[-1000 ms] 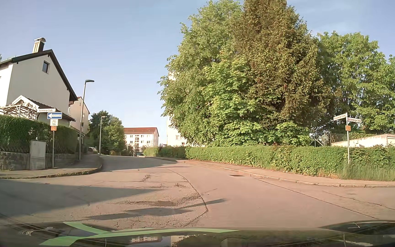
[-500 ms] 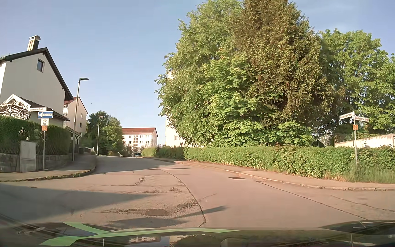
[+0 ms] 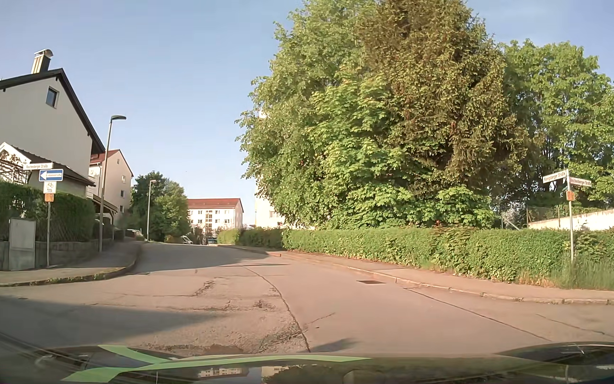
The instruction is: Follow the waypoints while adhering to traffic rules and regulations
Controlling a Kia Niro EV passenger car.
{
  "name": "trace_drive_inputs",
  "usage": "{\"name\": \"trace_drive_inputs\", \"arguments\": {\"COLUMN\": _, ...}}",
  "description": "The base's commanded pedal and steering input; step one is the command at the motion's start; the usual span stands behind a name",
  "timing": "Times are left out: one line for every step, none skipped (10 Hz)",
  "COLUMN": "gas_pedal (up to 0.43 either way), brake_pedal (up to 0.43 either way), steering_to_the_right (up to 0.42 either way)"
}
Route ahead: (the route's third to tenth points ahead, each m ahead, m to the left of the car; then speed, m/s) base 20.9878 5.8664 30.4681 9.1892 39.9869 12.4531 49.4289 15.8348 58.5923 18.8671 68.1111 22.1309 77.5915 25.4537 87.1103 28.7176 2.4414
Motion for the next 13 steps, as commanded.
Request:
{"name": "trace_drive_inputs", "arguments": {"gas_pedal": 0.378, "brake_pedal": 0.0, "steering_to_the_right": 0.005}}
{"name": "trace_drive_inputs", "arguments": {"gas_pedal": 0.39, "brake_pedal": 0.0, "steering_to_the_right": 0.004}}
{"name": "trace_drive_inputs", "arguments": {"gas_pedal": 0.39, "brake_pedal": 0.0, "steering_to_the_right": 0.0}}
{"name": "trace_drive_inputs", "arguments": {"gas_pedal": 0.39, "brake_pedal": 0.0, "steering_to_the_right": -0.004}}
{"name": "trace_drive_inputs", "arguments": {"gas_pedal": 0.39, "brake_pedal": 0.0, "steering_to_the_right": -0.009}}
{"name": "trace_drive_inputs", "arguments": {"gas_pedal": 0.398, "brake_pedal": 0.0, "steering_to_the_right": -0.017}}
{"name": "trace_drive_inputs", "arguments": {"gas_pedal": 0.398, "brake_pedal": 0.0, "steering_to_the_right": -0.024}}
{"name": "trace_drive_inputs", "arguments": {"gas_pedal": 0.398, "brake_pedal": 0.0, "steering_to_the_right": -0.029}}
{"name": "trace_drive_inputs", "arguments": {"gas_pedal": 0.398, "brake_pedal": 0.0, "steering_to_the_right": -0.037}}
{"name": "trace_drive_inputs", "arguments": {"gas_pedal": 0.398, "brake_pedal": 0.0, "steering_to_the_right": -0.045}}
{"name": "trace_drive_inputs", "arguments": {"gas_pedal": 0.398, "brake_pedal": 0.0, "steering_to_the_right": -0.056}}
{"name": "trace_drive_inputs", "arguments": {"gas_pedal": 0.398, "brake_pedal": 0.0, "steering_to_the_right": -0.069}}
{"name": "trace_drive_inputs", "arguments": {"gas_pedal": 0.39, "brake_pedal": 0.0, "steering_to_the_right": -0.077}}
